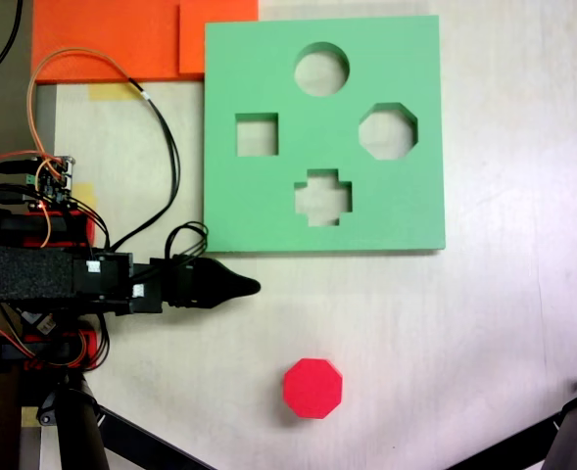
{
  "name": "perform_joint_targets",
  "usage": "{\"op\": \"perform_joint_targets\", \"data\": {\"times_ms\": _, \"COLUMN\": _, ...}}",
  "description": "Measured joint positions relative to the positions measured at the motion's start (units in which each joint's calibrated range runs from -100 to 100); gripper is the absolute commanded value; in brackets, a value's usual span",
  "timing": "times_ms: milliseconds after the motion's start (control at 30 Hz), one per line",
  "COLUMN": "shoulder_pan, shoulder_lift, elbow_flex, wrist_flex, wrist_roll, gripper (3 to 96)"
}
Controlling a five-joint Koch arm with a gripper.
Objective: Put the octagonal pillar block into the corresponding hole
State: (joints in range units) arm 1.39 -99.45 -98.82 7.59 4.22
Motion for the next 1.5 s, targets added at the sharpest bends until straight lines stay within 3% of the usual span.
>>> {"op": "perform_joint_targets", "data": {"times_ms": 1033, "shoulder_pan": 0.05, "shoulder_lift": 0.00, "elbow_flex": 0.00, "wrist_flex": 0.00, "wrist_roll": 0.20, "gripper": 49.0}}
{"op": "perform_joint_targets", "data": {"times_ms": 1100, "shoulder_pan": -0.24, "shoulder_lift": 0.00, "elbow_flex": 0.00, "wrist_flex": 0.00, "wrist_roll": 3.76, "gripper": 48.9}}
{"op": "perform_joint_targets", "data": {"times_ms": 1267, "shoulder_pan": -2.15, "shoulder_lift": 0.00, "elbow_flex": 2.06, "wrist_flex": -1.66, "wrist_roll": 24.52, "gripper": 47.3}}
{"op": "perform_joint_targets", "data": {"times_ms": 1500, "shoulder_pan": -4.30, "shoulder_lift": 19.15, "elbow_flex": 53.99, "wrist_flex": -59.32, "wrist_roll": 37.90, "gripper": 46.8}}
